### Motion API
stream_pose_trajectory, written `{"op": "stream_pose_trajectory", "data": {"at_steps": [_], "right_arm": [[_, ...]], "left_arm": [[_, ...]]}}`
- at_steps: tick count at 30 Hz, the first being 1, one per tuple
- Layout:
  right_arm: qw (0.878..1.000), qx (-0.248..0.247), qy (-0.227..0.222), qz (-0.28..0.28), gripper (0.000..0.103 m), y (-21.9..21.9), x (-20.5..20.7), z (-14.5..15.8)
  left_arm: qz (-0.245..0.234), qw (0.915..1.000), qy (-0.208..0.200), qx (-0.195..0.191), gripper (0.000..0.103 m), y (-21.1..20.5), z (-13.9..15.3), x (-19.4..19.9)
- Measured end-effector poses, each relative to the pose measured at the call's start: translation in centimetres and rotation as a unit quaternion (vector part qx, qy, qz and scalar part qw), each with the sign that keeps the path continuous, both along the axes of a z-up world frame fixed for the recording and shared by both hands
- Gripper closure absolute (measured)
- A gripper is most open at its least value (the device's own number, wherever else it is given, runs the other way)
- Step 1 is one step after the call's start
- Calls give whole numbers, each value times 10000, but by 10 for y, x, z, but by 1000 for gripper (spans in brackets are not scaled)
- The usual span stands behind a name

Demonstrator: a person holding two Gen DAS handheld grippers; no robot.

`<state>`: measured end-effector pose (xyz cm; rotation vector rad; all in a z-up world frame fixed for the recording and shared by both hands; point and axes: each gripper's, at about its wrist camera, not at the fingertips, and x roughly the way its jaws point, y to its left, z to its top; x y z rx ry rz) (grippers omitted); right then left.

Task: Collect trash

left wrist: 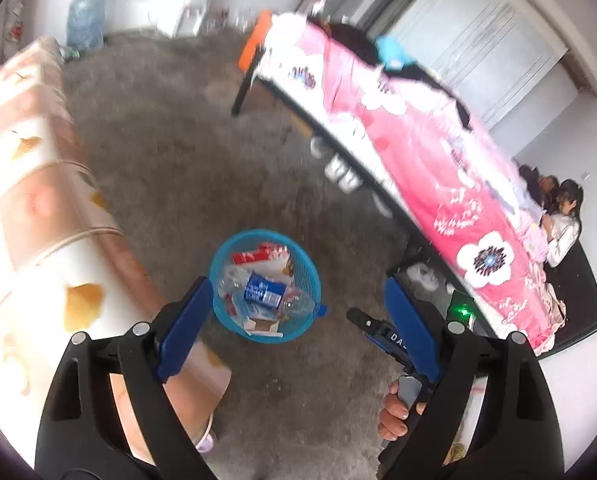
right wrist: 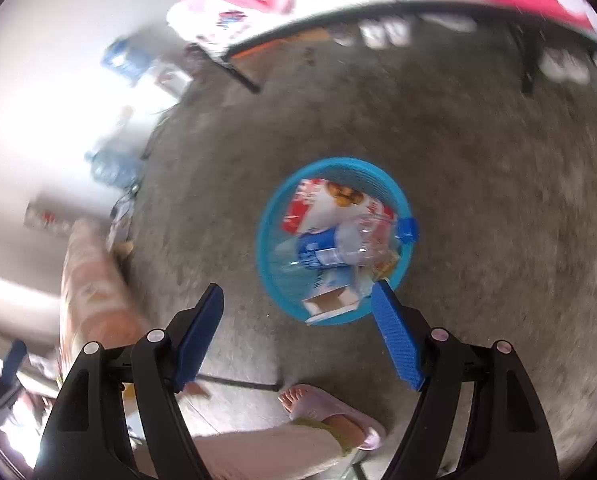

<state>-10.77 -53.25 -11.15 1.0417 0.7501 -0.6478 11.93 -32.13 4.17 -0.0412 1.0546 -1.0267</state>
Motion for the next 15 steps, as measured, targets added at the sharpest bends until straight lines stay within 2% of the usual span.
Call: {"op": "stream_pose_trajectory", "data": {"at_steps": [3, 6, 10, 15], "right_arm": [[9975, -512, -101, 476, 29, 25, 5, 31], [9879, -1117, -273, 1038, 25, 57, 11, 68], [9656, -1786, -619, 1786, 19, 107, 25, 115], [9393, -2175, -1033, 2445, 11, 162, 43, 158]], "left_arm": [[297, 9989, -296, -191, 15, 37, 21, -15], [754, 9946, -650, -307, 12, 83, 37, -30], [1480, 9837, -936, -406, 9, 141, 51, -48], [2318, 9653, -1162, -298, 9, 202, 56, -63]]}}
